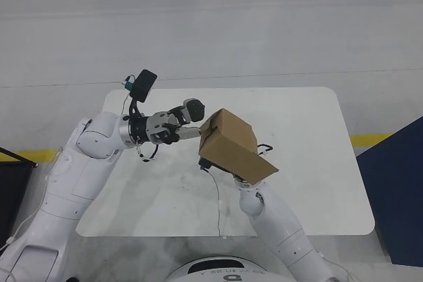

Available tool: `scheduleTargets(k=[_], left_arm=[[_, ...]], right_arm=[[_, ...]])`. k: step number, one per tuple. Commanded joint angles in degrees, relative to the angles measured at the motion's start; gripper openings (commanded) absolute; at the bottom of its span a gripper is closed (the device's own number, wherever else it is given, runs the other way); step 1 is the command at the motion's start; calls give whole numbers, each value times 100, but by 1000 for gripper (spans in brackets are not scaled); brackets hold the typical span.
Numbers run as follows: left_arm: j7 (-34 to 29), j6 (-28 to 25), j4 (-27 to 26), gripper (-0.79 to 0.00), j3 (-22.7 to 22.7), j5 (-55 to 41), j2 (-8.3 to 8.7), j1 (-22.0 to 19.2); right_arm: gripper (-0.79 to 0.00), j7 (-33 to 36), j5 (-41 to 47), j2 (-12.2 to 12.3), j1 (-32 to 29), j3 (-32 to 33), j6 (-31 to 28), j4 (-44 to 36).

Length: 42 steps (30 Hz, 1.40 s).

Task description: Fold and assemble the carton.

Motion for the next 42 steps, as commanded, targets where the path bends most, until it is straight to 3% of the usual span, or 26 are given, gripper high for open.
scheduleTargets(k=[1,10,22,23,27,38,42], left_arm=[[0,0,-23,-52,5,24,-12,2],[11,0,33,-132,73,13,-70,-54],[0,0,-12,-25,-305,-807,-61,215],[0,0,29,-37,-330,-821,-58,228],[0,0,268,-222,-250,-668,-61,159],[0,0,448,-360,204,-483,-124,-191],[0,0,447,-342,246,-506,-131,-240]], right_arm=[[-785,-10,-7,-1,-9,-3,11,-21],[-785,-19,-24,-2,-49,14,20,-76],[-785,-36,-10,-10,-45,27,37,-92],[-785,-41,-11,-11,-40,23,42,-90],[-785,-61,-5,-22,0,-4,62,-60],[-785,-52,-10,-43,54,-8,53,-6],[-785,-55,0,-49,66,0,55,15]])
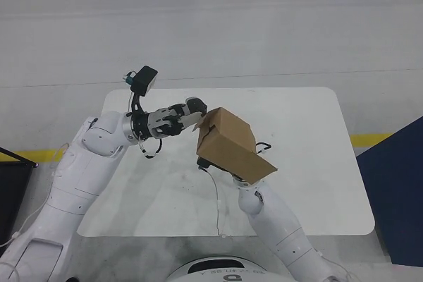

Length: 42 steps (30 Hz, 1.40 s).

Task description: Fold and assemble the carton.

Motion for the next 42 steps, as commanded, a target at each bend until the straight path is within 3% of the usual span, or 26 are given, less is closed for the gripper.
scheduleTargets(k=[1,8,10,17,26,42], left_arm=[[0,0,-11,-329,0,-38,-1,-5],[0,0,-79,-102,-13,-273,23,60],[0,0,-88,-71,26,-242,31,55],[0,0,-26,-102,112,-215,41,-19],[0,0,39,-234,172,-241,50,-84],[0,0,-29,-259,300,38,54,-167]], right_arm=[[-785,-3,10,-3,7,3,3,13],[-785,-9,23,-21,58,-7,8,81],[-785,-14,26,-28,75,-17,13,107],[-785,-26,30,-49,124,-33,25,143],[-785,-19,7,-63,133,-17,19,143],[-785,-52,-30,-85,146,-8,51,180]])
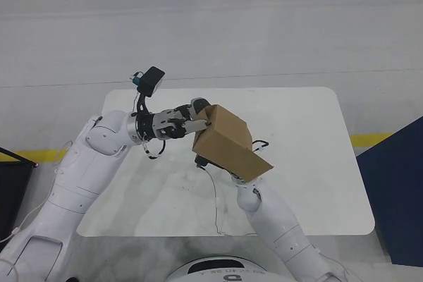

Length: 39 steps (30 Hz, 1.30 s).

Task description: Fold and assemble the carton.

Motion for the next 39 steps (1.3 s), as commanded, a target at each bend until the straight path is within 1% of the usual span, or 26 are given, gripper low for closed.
scheduleTargets(k=[1,5,7,8,10,17,20,22,24,26,27,30,34,39], left_arm=[[0,0,-25,-268,-6,132,7,-3],[0,0,-94,-292,-41,426,23,3],[0,0,-135,-320,-70,555,28,18],[0,0,-141,-339,-96,623,31,26],[36,0,-161,-400,-150,765,32,51],[231,0,-372,-406,-349,1233,51,192],[312,0,-531,-394,-429,1332,71,278],[354,0,-596,-357,-493,1364,87,326],[399,0,-677,-308,-577,1368,111,405],[408,0,-760,-231,-672,1366,143,499],[408,0,-794,-215,-726,1365,160,548],[427,0,-910,-191,-898,1285,213,706],[470,0,-923,-194,-1054,1131,260,848],[507,0,-862,-191,-1134,630,287,971]], right_arm=[[-785,-1,0,-3,-1,2,1,9],[-785,-3,-4,-9,1,5,3,21],[-785,-3,-5,-12,1,5,3,31],[-785,-11,-6,-13,3,3,11,34],[-785,-10,6,-16,2,6,10,37],[-785,-22,4,-25,-5,9,22,50],[-785,-24,0,-28,-10,11,23,52],[-785,-31,-4,-30,-11,9,30,53],[-785,-31,0,-32,-14,16,31,59],[-785,-29,-5,-33,-20,19,29,58],[-785,-29,-8,-34,-25,21,29,56],[-785,-30,-31,-33,-40,32,29,47],[-785,-38,-39,-35,-51,31,38,36],[-785,-37,-30,-39,-61,33,37,20]])
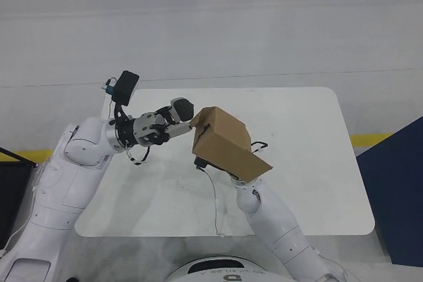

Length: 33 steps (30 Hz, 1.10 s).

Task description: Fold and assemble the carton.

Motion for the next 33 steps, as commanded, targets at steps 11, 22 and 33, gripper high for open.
scheduleTargets(k=[11,22,33], left_arm=[[-259,0,294,-289,217,-268,-53,-204],[-403,0,364,-259,430,-143,-129,-395],[-318,0,475,-277,621,147,-195,-549]], right_arm=[[-785,26,-38,-4,-28,18,-26,-34],[-785,27,-45,-2,-50,49,-27,-61],[-785,4,-18,-9,-26,49,-4,-66]])
